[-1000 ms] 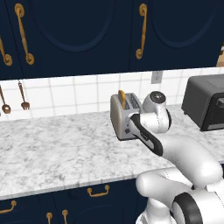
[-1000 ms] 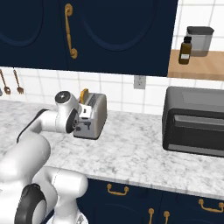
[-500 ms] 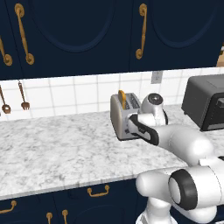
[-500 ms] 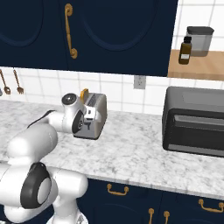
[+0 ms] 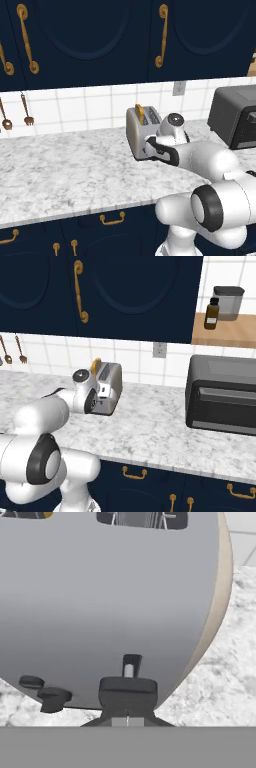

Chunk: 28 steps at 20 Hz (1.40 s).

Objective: Start the toaster. Once the lever pops up, take the bread to the plate on the dining counter.

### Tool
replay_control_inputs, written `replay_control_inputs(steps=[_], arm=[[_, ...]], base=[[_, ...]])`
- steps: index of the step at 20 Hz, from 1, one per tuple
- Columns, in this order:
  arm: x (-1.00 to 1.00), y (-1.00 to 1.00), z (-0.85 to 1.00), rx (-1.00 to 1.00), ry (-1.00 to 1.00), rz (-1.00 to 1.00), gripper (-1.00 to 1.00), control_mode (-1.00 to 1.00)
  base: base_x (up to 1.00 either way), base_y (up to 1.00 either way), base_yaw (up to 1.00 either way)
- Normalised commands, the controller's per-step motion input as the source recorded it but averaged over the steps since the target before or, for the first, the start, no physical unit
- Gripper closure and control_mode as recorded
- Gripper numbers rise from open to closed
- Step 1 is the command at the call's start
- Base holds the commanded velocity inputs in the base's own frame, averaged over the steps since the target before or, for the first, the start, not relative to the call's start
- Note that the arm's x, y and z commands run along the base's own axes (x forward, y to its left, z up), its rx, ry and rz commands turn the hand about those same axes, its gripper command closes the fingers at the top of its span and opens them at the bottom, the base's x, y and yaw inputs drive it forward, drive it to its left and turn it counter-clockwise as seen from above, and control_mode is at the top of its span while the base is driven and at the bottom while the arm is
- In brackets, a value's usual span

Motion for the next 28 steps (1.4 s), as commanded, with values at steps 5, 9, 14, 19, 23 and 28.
replay_control_inputs(steps=[5, 9, 14, 19, 23, 28], arm=[[0.11, 0.00, -0.36, 0.00, -0.01, 0.00, 1.00, -1.00], [0.21, 0.00, -0.36, 0.00, 0.00, 0.00, 1.00, -1.00], [-0.06, -0.03, -0.08, 0.00, -0.05, -0.03, 1.00, -1.00], [-0.52, -0.10, 0.91, 0.08, -0.15, -0.09, 1.00, -1.00], [-0.18, 0.00, 1.00, 0.10, 0.01, -0.07, 1.00, -1.00], [0.00, 0.00, 0.70, 0.05, 0.06, -0.01, 1.00, -1.00]], base=[[0.00, 0.00, 0.00], [0.00, 0.00, 0.00], [0.00, 0.00, 0.00], [0.00, 0.00, 0.00], [0.00, 0.00, 0.00], [0.00, 0.00, 0.00]])
